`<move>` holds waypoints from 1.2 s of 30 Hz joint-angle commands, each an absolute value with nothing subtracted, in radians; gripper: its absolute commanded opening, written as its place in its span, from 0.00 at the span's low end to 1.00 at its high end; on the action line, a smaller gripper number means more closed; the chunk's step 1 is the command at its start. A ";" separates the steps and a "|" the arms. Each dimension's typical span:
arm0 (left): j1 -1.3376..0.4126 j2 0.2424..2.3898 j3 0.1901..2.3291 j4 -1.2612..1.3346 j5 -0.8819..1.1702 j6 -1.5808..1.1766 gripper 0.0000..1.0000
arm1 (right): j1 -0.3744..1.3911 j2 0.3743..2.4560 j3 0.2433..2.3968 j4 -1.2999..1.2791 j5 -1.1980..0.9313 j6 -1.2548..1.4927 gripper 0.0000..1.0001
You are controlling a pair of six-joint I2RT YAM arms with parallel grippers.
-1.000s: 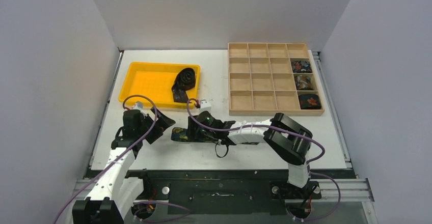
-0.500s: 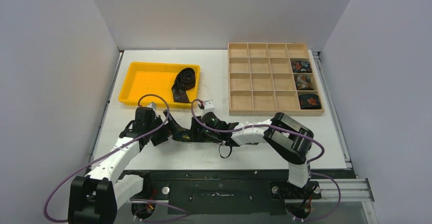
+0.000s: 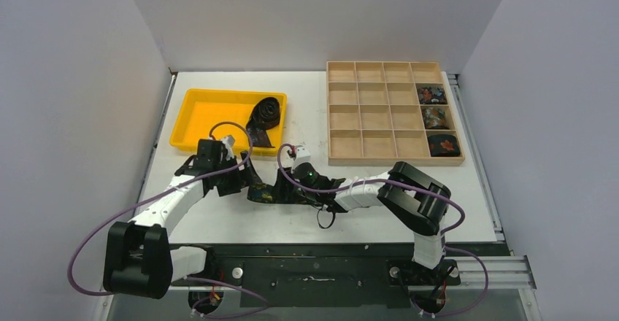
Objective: Roll the ties
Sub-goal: Roll the tie at the center of the board.
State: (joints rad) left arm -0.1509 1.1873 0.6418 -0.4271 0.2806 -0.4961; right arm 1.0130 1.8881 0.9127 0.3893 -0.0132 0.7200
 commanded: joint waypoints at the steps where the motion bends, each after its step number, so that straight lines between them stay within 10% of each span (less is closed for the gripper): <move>1: -0.157 1.243 0.668 -0.411 0.359 -0.428 0.80 | 1.005 1.864 0.869 0.353 -0.025 0.700 0.52; 27: -0.199 1.336 0.626 -0.334 0.430 -0.431 0.68 | 1.000 1.857 0.833 0.400 -0.051 0.690 0.51; 36: -0.238 1.325 0.618 -0.318 0.455 -0.436 0.48 | 1.002 1.846 0.834 0.400 -0.050 0.687 0.50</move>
State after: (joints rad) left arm -0.2077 1.3346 0.6159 -0.3538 0.4278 -0.4473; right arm 1.0065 1.8698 0.8562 0.4561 -0.0418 0.7090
